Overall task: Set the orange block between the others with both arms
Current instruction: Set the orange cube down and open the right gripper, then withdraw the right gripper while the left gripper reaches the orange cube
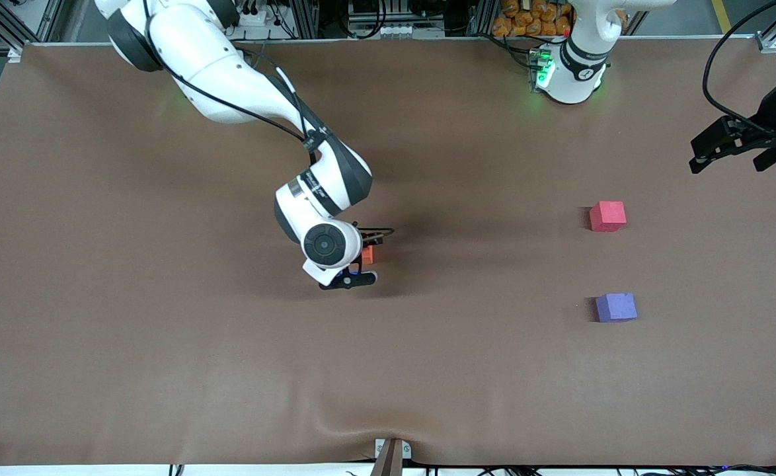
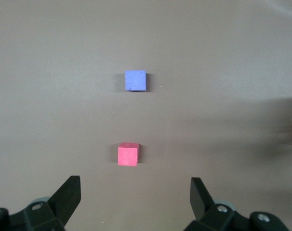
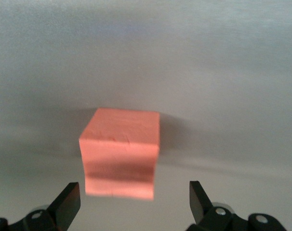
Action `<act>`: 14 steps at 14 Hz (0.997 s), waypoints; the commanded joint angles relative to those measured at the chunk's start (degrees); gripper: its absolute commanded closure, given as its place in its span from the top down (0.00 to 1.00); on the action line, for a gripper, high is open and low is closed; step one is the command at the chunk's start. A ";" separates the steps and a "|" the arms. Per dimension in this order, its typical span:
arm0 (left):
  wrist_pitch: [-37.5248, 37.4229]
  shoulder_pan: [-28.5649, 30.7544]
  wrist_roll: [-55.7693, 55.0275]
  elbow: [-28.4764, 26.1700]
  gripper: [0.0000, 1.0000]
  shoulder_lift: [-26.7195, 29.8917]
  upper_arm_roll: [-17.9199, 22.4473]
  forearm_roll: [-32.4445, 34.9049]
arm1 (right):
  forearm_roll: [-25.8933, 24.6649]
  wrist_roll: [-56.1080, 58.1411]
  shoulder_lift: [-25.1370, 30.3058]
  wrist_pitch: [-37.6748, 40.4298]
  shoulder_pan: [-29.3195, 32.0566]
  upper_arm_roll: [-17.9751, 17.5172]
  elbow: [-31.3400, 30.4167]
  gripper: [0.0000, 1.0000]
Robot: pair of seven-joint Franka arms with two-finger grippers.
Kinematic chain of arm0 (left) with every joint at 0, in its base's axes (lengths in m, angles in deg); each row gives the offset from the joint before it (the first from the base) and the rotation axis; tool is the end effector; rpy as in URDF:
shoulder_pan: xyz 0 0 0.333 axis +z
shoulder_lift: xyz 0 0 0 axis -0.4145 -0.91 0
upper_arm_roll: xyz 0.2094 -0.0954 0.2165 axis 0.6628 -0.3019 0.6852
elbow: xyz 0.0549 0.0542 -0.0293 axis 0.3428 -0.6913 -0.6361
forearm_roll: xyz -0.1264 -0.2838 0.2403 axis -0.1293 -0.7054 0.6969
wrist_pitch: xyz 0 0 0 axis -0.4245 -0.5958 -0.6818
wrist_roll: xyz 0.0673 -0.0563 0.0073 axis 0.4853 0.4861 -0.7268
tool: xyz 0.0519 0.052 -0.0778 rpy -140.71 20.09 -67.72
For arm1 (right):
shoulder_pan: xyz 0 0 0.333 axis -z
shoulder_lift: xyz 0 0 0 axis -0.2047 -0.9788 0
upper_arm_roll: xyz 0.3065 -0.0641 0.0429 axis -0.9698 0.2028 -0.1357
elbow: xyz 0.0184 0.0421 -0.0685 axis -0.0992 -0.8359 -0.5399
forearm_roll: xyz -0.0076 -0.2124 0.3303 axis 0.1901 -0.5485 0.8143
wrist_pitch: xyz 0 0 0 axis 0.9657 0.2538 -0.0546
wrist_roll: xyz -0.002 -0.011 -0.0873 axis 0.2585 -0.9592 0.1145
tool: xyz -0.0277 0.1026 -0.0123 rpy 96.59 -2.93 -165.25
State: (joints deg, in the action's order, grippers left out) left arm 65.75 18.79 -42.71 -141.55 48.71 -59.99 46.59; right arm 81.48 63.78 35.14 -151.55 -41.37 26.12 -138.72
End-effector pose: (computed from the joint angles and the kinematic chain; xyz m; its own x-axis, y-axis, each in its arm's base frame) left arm 0.5425 -0.0438 0.6533 0.9983 0.0167 0.0563 0.0174 -0.9998 -0.0115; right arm 0.5821 0.4196 0.2464 0.9339 0.1107 -0.3401 0.0961 -0.9936 -0.0595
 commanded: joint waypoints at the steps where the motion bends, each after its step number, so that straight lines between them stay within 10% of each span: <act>1: -0.30 -0.36 -0.55 0.52 1.00 -0.65 -0.69 0.30 | -0.09 -0.35 6.09 3.40 3.01 -0.57 -0.80 1.00; 14: 7.34 -1.33 -2.38 1.05 1.00 -8.72 -8.94 0.21 | -1.14 19.17 19.81 23.18 24.10 0.04 -2.03 1.00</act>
State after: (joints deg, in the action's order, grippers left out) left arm 71.63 17.63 -43.31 -141.52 42.13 -67.23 46.59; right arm 81.44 82.61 51.13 -128.31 -19.00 26.87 -138.78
